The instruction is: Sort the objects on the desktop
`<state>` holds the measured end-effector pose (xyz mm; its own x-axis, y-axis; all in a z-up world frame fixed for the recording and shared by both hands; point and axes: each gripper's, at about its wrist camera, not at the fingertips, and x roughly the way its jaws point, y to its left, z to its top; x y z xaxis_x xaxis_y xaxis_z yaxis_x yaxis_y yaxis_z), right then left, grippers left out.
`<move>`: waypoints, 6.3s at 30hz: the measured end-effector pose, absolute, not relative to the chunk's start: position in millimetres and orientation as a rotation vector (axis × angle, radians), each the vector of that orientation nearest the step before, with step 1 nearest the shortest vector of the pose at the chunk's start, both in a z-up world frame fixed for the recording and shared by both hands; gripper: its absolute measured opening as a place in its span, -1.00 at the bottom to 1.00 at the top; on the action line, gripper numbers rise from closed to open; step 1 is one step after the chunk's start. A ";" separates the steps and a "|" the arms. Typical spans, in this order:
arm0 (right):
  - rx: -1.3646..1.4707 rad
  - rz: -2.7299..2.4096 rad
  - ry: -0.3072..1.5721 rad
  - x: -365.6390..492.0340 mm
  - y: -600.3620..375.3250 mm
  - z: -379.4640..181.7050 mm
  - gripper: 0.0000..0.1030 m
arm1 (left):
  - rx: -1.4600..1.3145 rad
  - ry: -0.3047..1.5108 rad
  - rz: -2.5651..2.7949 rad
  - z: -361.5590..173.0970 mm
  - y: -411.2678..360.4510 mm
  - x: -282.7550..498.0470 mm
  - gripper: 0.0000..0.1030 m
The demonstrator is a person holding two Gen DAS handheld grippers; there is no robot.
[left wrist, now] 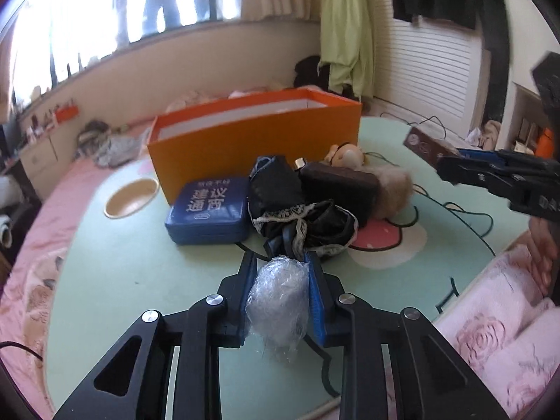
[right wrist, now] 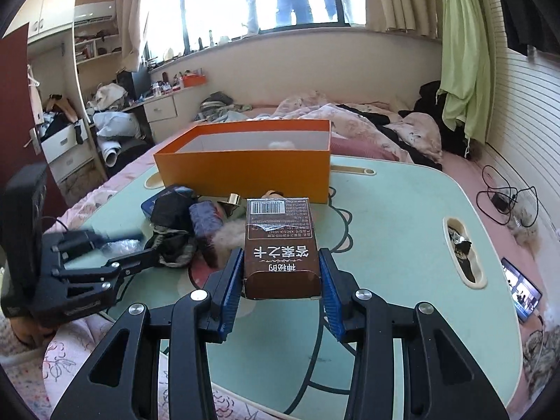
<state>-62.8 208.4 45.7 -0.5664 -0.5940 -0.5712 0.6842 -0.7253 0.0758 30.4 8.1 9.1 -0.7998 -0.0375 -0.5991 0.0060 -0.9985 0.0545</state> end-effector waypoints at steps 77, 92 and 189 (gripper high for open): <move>1.179 -2.217 0.439 -72.8 158.2 17.8 0.99 | 1.044 0.055 -2.816 -7.3 -20.6 32.9 1.00; 1.146 -2.197 0.449 -77.9 157.8 16.3 0.99 | 1.035 0.030 -2.867 -8.5 -11.7 38.9 1.00; 0.859 -2.183 0.090 -155.9 121.8 112.6 -0.58 | 0.806 0.226 -3.109 114.5 -63.4 -95.8 -0.72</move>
<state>-155.9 121.8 112.6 -0.4735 -0.6391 -0.6061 0.6868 -0.6987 0.2002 -95.8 -63.4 114.5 -0.8717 0.1107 -0.4773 -0.0404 -0.9871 -0.1552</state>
